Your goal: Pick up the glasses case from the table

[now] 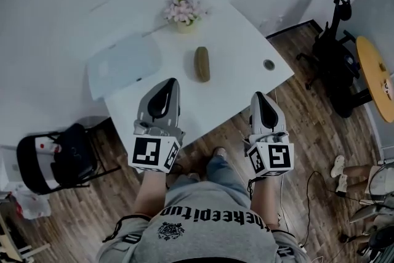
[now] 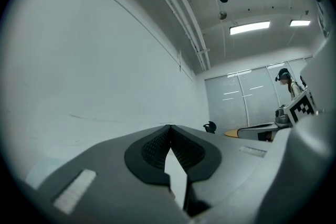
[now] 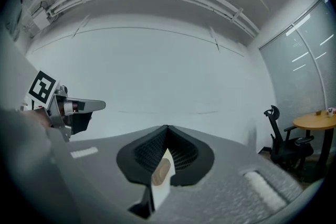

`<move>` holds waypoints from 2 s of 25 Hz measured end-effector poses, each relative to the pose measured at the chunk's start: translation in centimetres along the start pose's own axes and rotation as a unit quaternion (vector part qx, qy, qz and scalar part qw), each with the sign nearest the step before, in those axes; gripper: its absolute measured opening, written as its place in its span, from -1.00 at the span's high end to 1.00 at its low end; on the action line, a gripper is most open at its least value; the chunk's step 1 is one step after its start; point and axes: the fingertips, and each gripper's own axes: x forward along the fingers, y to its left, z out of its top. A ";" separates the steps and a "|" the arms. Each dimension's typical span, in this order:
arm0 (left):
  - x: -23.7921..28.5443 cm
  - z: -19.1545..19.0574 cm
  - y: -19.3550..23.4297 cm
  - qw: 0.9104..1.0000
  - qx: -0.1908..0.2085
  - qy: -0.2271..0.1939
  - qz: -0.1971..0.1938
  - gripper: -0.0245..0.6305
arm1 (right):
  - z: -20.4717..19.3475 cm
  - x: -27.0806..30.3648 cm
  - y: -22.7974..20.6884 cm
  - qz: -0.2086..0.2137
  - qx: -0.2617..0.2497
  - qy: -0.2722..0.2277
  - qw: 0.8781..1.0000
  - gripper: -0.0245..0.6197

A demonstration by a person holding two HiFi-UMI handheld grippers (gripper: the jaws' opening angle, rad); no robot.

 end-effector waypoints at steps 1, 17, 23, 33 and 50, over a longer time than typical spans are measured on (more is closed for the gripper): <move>0.6 0.0 0.0 1.000 0.000 -0.001 0.004 0.86 | 0.1 0.6 -0.5 0.003 -0.001 -0.001 1.000 0.91; 6.9 -0.8 -0.9 0.998 0.011 -0.007 0.062 0.86 | 0.5 6.9 -6.6 0.061 0.002 -0.007 0.998 0.91; 8.3 -0.5 -1.9 0.997 0.014 -0.007 0.081 0.86 | 0.5 7.7 -8.2 0.077 0.004 -0.009 0.997 0.91; 9.5 -1.2 -4.0 0.995 0.020 -0.005 0.103 0.86 | -0.1 8.2 -10.2 0.107 0.018 -0.009 0.994 0.91; 13.1 -5.4 -1.2 0.991 -0.011 0.057 0.118 0.87 | -2.6 12.8 -10.5 0.124 0.025 0.027 0.992 0.91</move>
